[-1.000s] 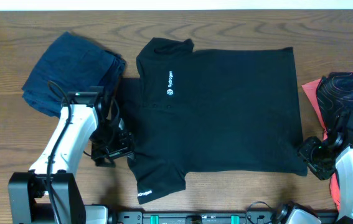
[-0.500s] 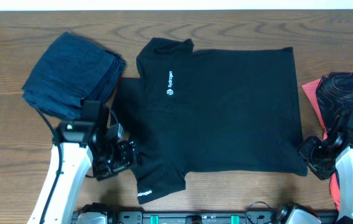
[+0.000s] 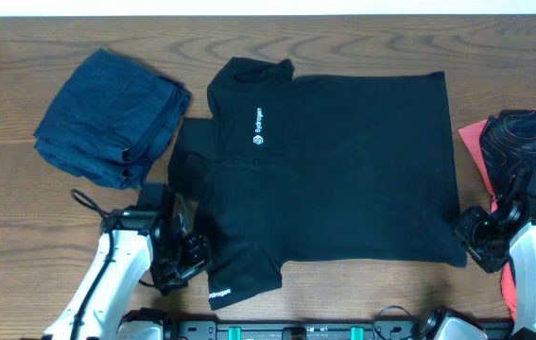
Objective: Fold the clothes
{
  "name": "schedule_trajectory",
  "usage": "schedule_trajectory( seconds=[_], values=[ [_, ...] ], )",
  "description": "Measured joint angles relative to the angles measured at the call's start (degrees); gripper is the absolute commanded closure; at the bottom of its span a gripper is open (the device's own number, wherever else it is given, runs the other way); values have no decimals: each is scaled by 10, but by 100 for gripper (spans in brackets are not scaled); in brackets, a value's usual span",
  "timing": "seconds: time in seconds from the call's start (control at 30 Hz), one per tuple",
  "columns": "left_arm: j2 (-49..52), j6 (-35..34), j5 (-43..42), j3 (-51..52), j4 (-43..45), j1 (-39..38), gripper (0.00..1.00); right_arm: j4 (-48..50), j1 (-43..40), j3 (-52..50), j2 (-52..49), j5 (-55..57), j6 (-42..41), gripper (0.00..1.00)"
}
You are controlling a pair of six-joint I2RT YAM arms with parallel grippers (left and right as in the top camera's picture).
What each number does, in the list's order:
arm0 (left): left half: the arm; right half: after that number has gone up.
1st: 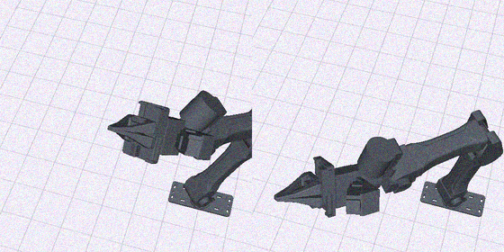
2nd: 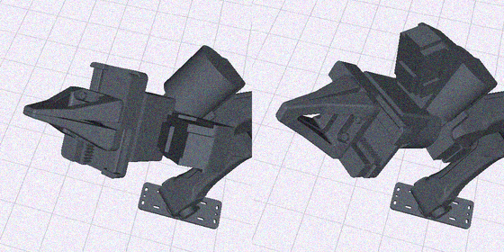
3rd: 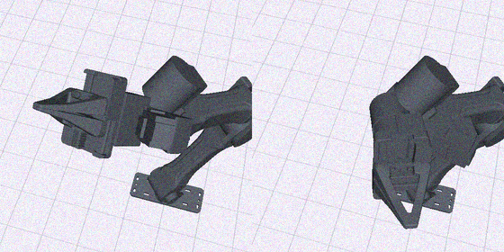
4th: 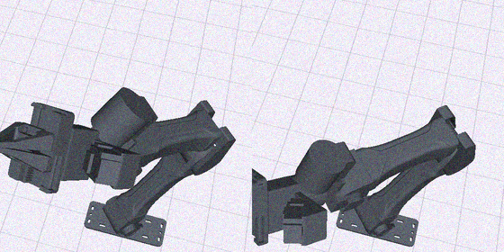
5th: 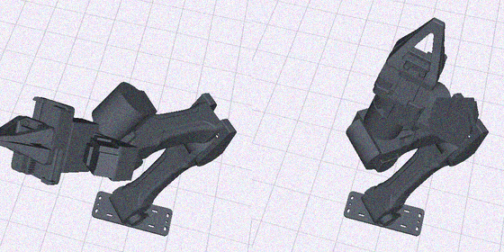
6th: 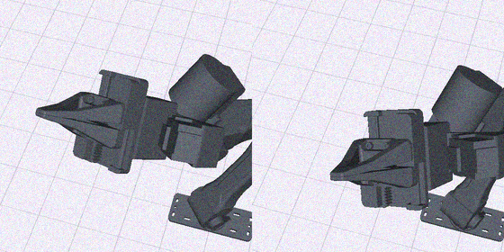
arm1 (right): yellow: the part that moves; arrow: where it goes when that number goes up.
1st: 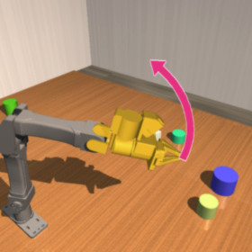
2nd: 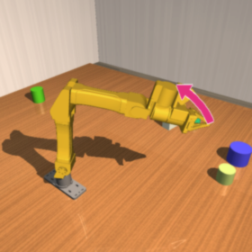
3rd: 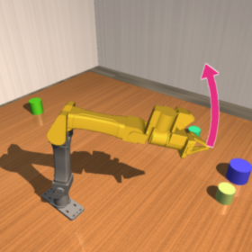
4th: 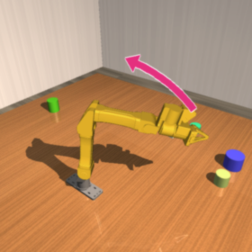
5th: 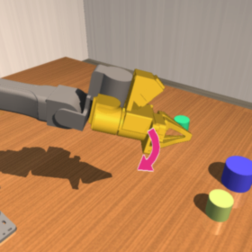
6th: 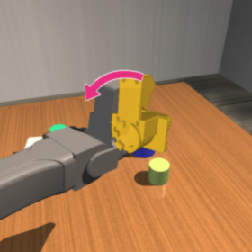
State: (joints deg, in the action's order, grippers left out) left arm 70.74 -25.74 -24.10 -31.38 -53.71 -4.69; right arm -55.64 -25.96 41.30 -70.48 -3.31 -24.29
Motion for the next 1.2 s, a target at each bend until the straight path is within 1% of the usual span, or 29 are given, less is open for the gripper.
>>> schedule_trajectory(
  seconds=[0.2, 0.27, 0.37, 0.43, 0.5, 0.63, 0.7, 0.83, 0.97, 1.1, 1.2],
  values=[
    [33, -14, -1, 13, 14, -19, 37, 5, 0, 0, 0, -1, 0, 37],
    [45, -20, -2, 13, 28, -35, 41, 6, 0, 0, 0, -1, 0, 37],
    [60, -35, -3, 13, 45, -63, 49, 6, 0, 0, 0, -1, 0, 36],
    [66, -44, -4, 13, 51, -80, 56, 6, 0, 0, 0, -1, 0, 37],
    [69, -50, -6, 13, 55, -93, 67, 7, 0, 0, 0, -1, 0, 36],
    [69, -59, -10, 13, 57, -97, 86, 10, 0, 0, 0, -1, 0, 36],
    [69, -59, -10, 13, 55, -97, 93, 12, 0, 0, 0, -1, 0, 36],
    [69, -55, -10, -1, 26, -97, 94, 15, 0, 0, 0, -1, 0, 36],
    [68, -39, -10, -59, -12, -96, 94, 17, 0, 0, 0, 8, 0, 31],
    [62, -21, 0, -113, -40, -87, 94, 17, -10, 0, 0, 23, 0, 30],
    [56, -11, 9, -133, -48, -82, 94, 15, -30, 0, -2, 29, 0, 30]
  ],
)
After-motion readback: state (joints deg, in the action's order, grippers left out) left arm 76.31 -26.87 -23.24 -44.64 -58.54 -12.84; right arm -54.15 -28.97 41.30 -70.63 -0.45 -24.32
